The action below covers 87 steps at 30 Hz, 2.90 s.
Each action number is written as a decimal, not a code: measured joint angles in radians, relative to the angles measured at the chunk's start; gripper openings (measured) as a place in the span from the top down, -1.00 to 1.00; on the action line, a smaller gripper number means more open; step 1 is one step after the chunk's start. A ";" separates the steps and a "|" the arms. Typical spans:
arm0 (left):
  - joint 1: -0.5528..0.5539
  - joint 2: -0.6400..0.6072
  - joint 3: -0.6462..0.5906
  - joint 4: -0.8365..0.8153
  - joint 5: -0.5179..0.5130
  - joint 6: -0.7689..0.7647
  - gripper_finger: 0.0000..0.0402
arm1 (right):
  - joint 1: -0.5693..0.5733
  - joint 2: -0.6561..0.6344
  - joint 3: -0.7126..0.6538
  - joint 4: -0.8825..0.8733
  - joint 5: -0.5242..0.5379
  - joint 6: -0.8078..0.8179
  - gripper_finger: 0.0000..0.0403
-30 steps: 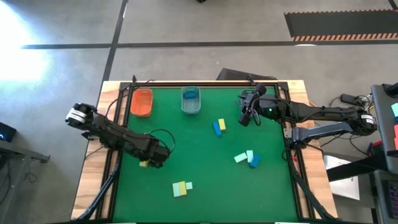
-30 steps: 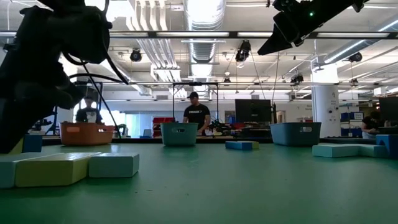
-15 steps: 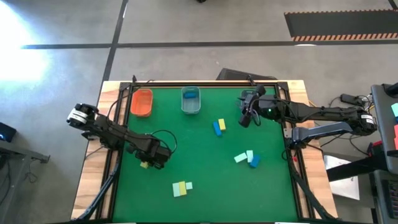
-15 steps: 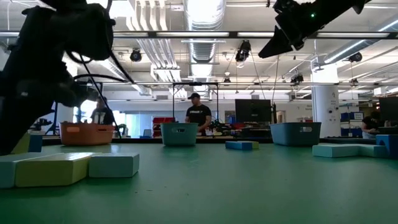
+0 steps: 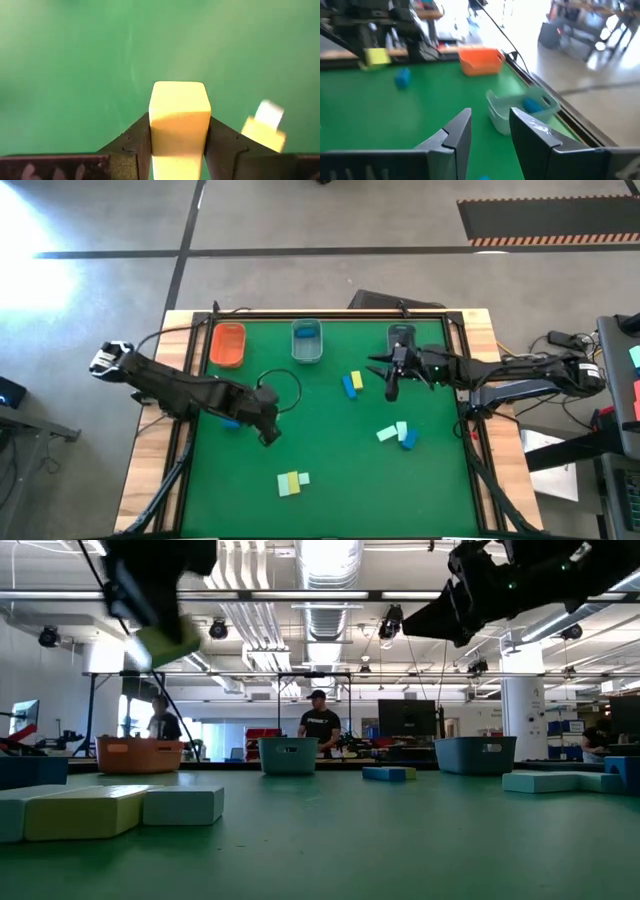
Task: Sort & place blocks by color
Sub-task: Put the yellow block into the gray bin
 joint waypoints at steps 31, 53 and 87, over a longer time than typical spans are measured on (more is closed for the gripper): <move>0.170 -0.015 -0.309 1.484 -0.092 0.976 0.41 | 0.076 0.428 0.252 0.376 -0.249 -0.038 -0.44; 0.200 0.026 -0.311 1.526 -0.074 0.978 0.41 | 0.076 0.469 0.295 0.380 -0.253 -0.104 0.26; 0.207 -0.209 -0.327 1.150 -0.243 0.981 -0.33 | -0.296 0.335 0.500 -1.020 0.244 0.109 0.41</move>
